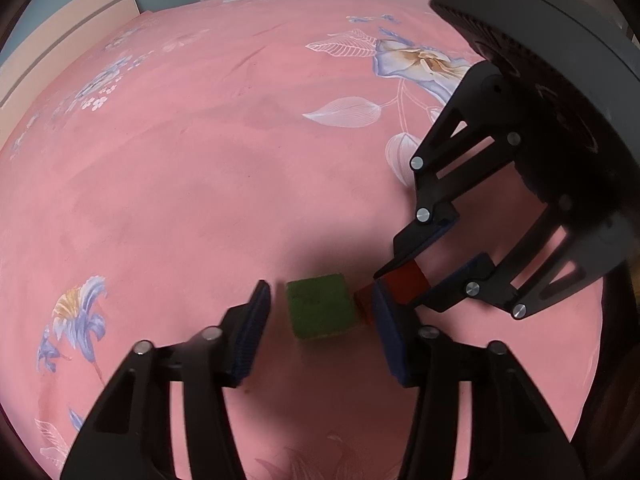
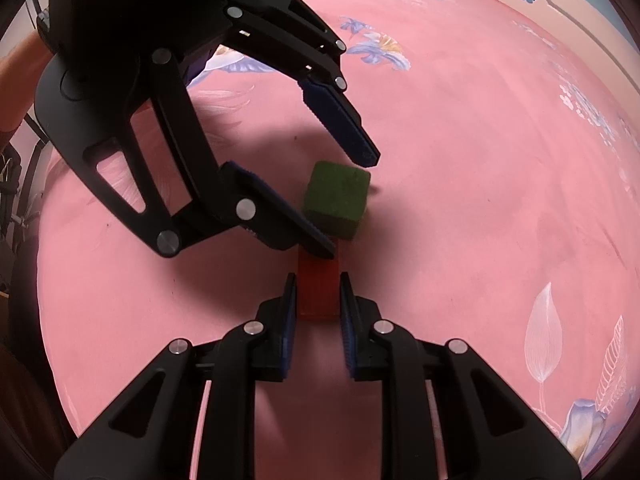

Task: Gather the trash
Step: 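Close the left tool on the green block while the right tool grasps the red block, then carry the green block in the left tool and red block in the right tool over the bowl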

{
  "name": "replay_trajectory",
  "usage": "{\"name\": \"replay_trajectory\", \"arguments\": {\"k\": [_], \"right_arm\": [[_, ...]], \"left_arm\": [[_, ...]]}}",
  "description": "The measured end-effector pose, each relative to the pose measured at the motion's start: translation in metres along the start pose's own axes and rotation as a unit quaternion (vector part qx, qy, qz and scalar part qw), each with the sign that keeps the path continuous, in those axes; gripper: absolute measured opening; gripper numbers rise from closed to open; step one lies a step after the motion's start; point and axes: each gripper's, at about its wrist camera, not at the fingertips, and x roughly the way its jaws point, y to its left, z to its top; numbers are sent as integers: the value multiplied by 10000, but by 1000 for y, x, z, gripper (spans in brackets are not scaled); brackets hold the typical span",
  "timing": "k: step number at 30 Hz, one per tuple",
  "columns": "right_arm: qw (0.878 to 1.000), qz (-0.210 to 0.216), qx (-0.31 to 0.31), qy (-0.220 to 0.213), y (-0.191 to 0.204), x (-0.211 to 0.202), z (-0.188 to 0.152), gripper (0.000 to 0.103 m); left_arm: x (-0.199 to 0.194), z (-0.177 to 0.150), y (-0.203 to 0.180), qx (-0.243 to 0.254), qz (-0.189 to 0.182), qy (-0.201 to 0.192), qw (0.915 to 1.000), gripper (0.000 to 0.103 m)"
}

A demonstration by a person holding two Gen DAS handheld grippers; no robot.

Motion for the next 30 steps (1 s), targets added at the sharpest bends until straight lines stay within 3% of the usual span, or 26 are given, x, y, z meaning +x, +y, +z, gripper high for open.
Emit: {"name": "replay_trajectory", "arguments": {"k": [3,8,21,30], "right_arm": [[10000,1,0,7,3,-2,0,21],[10000,-4,-33,-9,6,-3,3,21],[10000,14,-52,-15,-3,-7,-5,21],[9996,-163,-213,-92,14,-41,-4,21]], "left_arm": [[1,0,0,-38,-55,27,10000,39],[2,-4,1,-72,-35,162,9998,32],[4,-6,-2,80,113,374,9992,32],[-22,-10,-21,271,205,405,9986,32]]}}
